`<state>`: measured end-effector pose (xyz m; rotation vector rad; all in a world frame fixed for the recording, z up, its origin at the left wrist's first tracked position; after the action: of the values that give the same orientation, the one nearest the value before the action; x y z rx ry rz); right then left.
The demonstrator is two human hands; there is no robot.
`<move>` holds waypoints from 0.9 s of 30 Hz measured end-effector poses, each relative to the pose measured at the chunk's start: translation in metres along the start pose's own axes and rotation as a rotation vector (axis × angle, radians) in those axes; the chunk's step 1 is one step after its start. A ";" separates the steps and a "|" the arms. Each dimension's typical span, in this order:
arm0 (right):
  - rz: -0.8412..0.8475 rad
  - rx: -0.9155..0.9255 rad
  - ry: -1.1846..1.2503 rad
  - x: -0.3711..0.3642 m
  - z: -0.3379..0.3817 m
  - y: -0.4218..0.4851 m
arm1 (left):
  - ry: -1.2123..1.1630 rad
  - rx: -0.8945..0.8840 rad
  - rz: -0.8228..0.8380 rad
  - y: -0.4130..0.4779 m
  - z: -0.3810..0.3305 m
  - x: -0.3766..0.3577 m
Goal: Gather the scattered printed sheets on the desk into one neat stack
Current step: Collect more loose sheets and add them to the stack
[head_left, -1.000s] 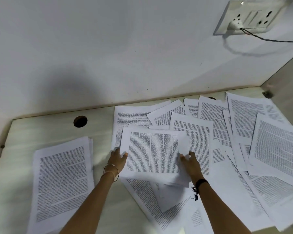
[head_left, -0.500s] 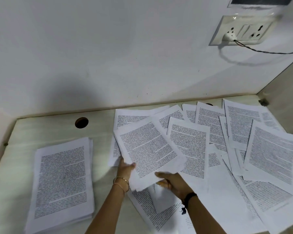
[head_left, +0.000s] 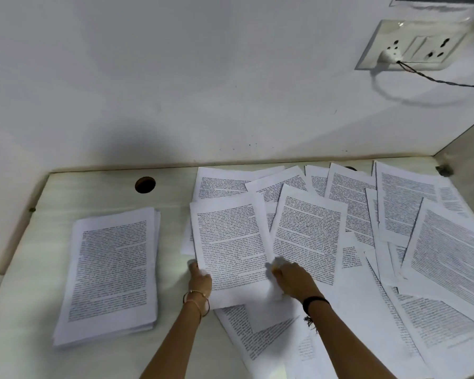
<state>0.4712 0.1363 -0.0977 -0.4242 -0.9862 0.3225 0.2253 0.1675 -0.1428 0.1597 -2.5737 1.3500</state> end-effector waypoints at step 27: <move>-0.459 -0.106 0.704 0.022 0.008 0.064 | 0.522 -0.221 -0.037 0.022 -0.069 -0.016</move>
<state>0.4716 0.2038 -0.1088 -0.3554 -0.3849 -0.2885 0.2469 0.2364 -0.1269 -0.1622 -2.2338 0.9280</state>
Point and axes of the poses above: each hand's wrist, its own y-axis towards the middle knuckle, its own x-axis out of the back of the hand, z = x × y, the point moved 8 cm from there along y, towards the middle knuckle, and after that the axes turned 14 degrees about x, right-handed, at the moved point
